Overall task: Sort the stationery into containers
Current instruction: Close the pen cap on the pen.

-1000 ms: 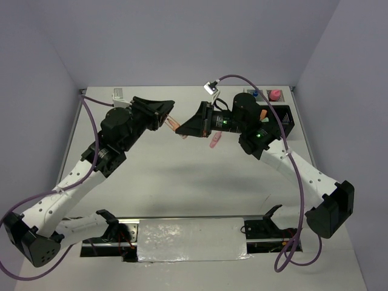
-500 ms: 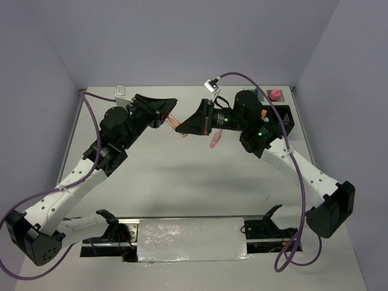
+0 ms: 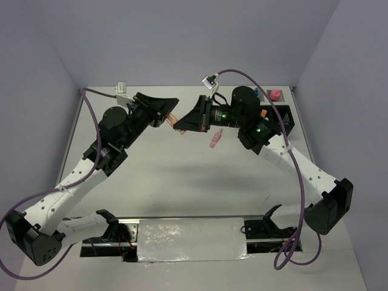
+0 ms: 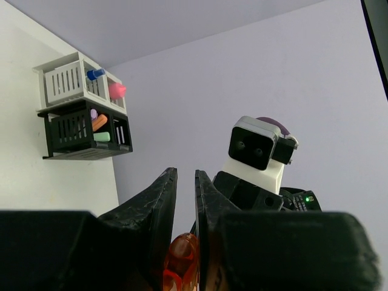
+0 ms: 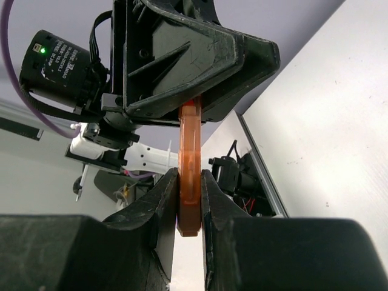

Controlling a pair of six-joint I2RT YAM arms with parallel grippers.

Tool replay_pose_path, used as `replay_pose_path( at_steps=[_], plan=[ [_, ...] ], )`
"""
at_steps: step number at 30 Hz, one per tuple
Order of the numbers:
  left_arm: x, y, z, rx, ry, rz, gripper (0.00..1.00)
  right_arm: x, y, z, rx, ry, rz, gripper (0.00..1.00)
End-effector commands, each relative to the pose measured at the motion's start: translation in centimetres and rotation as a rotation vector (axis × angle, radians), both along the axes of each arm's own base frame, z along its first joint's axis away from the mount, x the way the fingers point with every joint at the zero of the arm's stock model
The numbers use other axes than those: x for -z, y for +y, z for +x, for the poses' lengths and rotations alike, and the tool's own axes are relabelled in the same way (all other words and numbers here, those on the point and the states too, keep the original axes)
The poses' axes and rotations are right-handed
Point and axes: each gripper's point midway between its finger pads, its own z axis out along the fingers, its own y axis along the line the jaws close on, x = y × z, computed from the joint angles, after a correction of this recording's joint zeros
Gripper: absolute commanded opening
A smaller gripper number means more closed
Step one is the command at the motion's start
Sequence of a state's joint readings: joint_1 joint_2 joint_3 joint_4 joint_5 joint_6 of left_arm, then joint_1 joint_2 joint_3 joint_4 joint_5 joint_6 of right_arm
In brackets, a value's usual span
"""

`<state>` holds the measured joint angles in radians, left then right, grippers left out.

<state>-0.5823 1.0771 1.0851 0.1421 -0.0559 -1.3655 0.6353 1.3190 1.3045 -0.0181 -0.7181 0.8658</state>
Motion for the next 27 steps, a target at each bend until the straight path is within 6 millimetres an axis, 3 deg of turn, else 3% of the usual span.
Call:
replay_pose_path(
  at_steps=[1,7,9,10,11,12,13,14,21,23,24,25,26,27],
  plan=[
    [-4.2,0.2,-2.1,0.039,-0.125,-0.037,0.00,-0.9,0.0,0.7,0.045,-0.014,0.017,0.00],
    [-3.6,-1.7,-2.7,0.093,-0.158,-0.007,0.00,-3.0,1.0,2.0,0.083,-0.022,0.067,0.00],
    [-3.4,-2.6,-3.2,0.109,-0.171,0.000,0.00,-5.6,1.5,2.8,0.106,-0.062,0.111,0.00],
    [-2.9,-3.7,-3.9,0.139,-0.166,0.002,0.00,-5.2,2.5,4.0,0.108,-0.054,0.106,0.00],
    [-2.8,-3.8,-4.2,0.140,-0.175,-0.006,0.00,-6.2,2.7,4.3,0.110,-0.065,0.122,0.00],
    [-2.8,-4.0,-4.7,0.156,-0.177,-0.029,0.00,-8.3,2.7,4.5,0.114,-0.120,0.150,0.00],
    [-2.6,-4.2,-5.3,0.173,-0.190,-0.054,0.00,-7.2,3.4,5.7,0.131,-0.097,0.108,0.00],
    [-2.3,-4.5,-5.8,0.197,-0.190,-0.059,0.00,-9.1,3.4,5.7,0.125,-0.148,0.124,0.00],
    [-0.9,-5.0,-7.5,0.259,-0.190,-0.083,0.00,-6.7,5.1,6.3,0.060,-0.095,0.092,0.00],
    [-0.6,-4.6,-7.6,0.245,-0.185,-0.043,0.00,-7.0,5.3,5.3,0.013,-0.135,0.115,0.00],
    [-1.7,-4.1,-7.6,0.228,-0.213,-0.008,0.00,-5.7,5.4,4.8,-0.005,-0.131,0.096,0.00],
    [-2.1,-3.1,-6.9,0.169,-0.206,0.027,0.00,-5.9,4.9,4.0,-0.012,-0.158,0.098,0.00],
    [-0.9,-2.6,-6.4,0.145,-0.155,0.104,0.11,-5.3,4.7,3.5,-0.019,-0.174,0.090,0.00],
    [-3.0,-1.1,-5.7,0.074,-0.194,0.141,0.44,-4.2,4.0,2.4,-0.037,-0.179,0.090,0.00]
  ],
)
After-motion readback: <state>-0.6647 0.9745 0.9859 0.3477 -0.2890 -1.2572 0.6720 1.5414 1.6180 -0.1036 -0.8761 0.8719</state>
